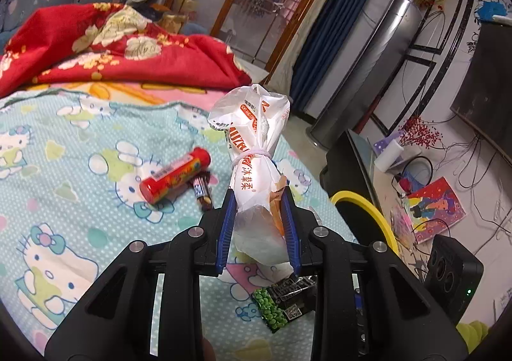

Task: Collect trash
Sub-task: 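Carry the white bag and black package over the yellow-rimmed bin with both tools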

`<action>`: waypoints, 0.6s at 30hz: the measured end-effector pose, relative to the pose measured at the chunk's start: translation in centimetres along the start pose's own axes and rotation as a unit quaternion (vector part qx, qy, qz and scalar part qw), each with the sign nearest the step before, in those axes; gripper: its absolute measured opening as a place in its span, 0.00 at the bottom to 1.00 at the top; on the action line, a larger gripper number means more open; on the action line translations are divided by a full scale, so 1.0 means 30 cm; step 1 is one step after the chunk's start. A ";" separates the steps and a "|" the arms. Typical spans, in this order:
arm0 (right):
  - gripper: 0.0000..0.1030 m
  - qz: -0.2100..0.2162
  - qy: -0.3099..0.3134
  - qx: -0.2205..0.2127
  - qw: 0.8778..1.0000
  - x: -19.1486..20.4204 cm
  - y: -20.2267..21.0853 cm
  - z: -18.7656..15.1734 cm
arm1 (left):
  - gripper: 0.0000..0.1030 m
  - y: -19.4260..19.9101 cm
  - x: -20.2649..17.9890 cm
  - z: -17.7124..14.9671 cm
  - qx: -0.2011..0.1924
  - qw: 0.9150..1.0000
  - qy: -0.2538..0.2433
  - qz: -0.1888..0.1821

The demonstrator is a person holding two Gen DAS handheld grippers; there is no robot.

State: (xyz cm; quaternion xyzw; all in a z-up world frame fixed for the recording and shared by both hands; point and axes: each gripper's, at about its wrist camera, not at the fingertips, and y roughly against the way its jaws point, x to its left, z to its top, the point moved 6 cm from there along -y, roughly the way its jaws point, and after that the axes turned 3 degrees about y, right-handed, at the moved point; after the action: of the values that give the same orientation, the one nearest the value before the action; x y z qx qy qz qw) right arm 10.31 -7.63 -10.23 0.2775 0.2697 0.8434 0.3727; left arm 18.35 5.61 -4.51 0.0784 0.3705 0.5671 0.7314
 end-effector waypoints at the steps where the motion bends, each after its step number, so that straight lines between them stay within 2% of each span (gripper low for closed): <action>1: 0.17 -0.001 0.001 -0.003 1.000 -0.002 0.008 0.003 | 0.21 0.007 -0.004 0.004 -0.003 1.000 -0.001 0.000; 18: 0.17 -0.037 -0.022 -0.047 0.998 -0.103 0.104 0.072 | 0.21 0.038 -0.082 0.005 -0.012 0.999 -0.024 -0.018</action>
State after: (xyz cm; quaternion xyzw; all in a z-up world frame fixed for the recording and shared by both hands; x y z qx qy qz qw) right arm 12.01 -11.29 -7.46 0.2685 0.2314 0.8345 0.4219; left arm 17.36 3.88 -2.68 0.0765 0.3477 0.5558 0.7512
